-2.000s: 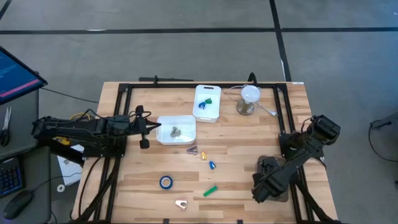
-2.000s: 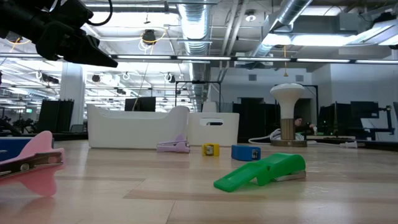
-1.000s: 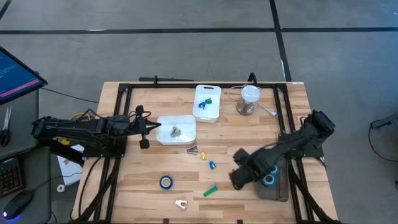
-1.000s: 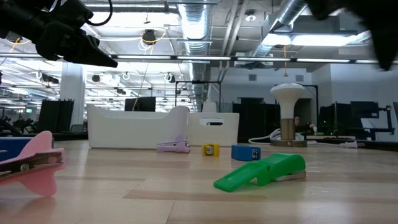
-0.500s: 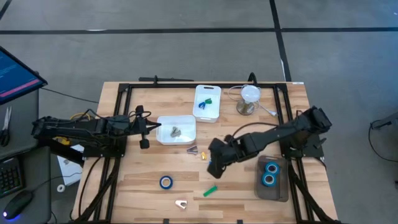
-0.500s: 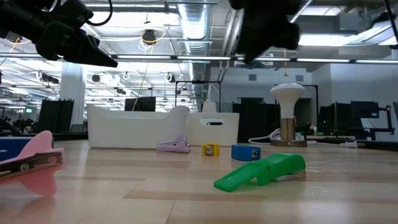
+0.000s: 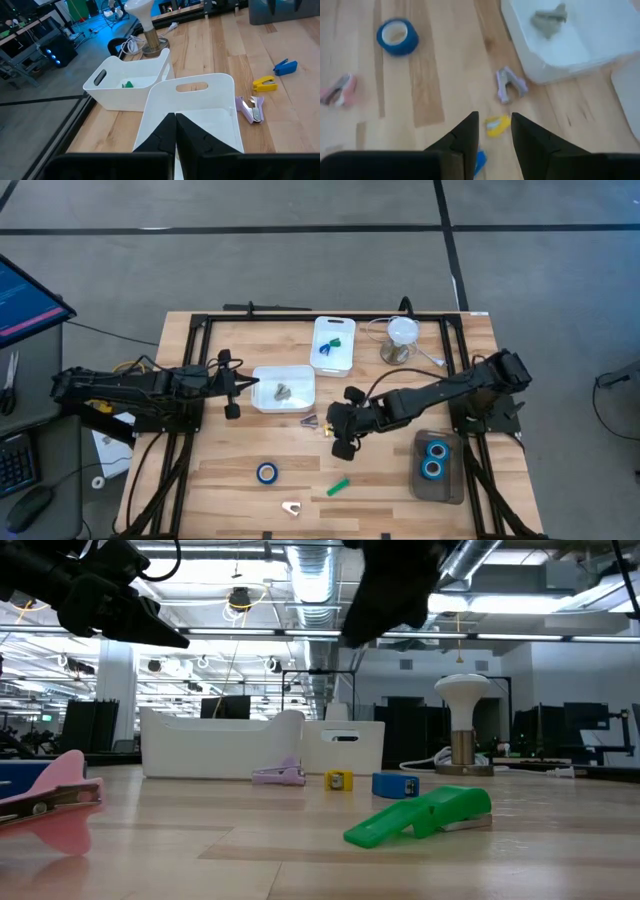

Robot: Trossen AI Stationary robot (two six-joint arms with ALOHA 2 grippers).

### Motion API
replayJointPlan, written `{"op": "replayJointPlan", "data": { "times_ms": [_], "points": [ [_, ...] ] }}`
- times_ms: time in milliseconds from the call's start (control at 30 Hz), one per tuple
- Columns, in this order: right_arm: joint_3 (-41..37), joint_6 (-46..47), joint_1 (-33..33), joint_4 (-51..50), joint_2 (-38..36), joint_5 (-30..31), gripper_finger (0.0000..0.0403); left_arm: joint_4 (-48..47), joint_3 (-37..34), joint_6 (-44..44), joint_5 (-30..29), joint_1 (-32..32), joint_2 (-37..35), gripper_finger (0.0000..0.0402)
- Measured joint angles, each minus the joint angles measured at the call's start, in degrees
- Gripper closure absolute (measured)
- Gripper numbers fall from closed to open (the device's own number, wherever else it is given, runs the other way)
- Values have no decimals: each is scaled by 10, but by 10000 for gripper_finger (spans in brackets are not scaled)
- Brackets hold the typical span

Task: Pick and place Stapler, Stapler remover, tape
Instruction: Put the purple staple remover into the bottom white bin

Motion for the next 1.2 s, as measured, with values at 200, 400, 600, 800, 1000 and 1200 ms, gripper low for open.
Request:
{"op": "replayJointPlan", "data": {
  "times_ms": [200, 400, 600, 800, 1000, 1200],
  "points": [
    [-52, -38, -25, 89, 0, 1, 296, 0, 0, 0, 0, 0, 0, 401],
    [-70, -71, -47, 144, 36, -19, 296, 1, 0, -5, 0, 0, 0, 400],
    [-69, -104, -57, 208, 101, -41, 296, 2, 0, -14, 0, 0, 1, 400],
    [-67, -114, -73, 246, 133, -39, 296, 3, 0, -15, 0, 0, 4, 401],
    [-67, -123, -85, 255, 136, -22, 296, 3, 0, -15, 0, 0, 4, 400],
    [-67, -131, -98, 274, 147, -29, 296, 3, 0, -15, 0, 0, 3, 400]
  ]
}}
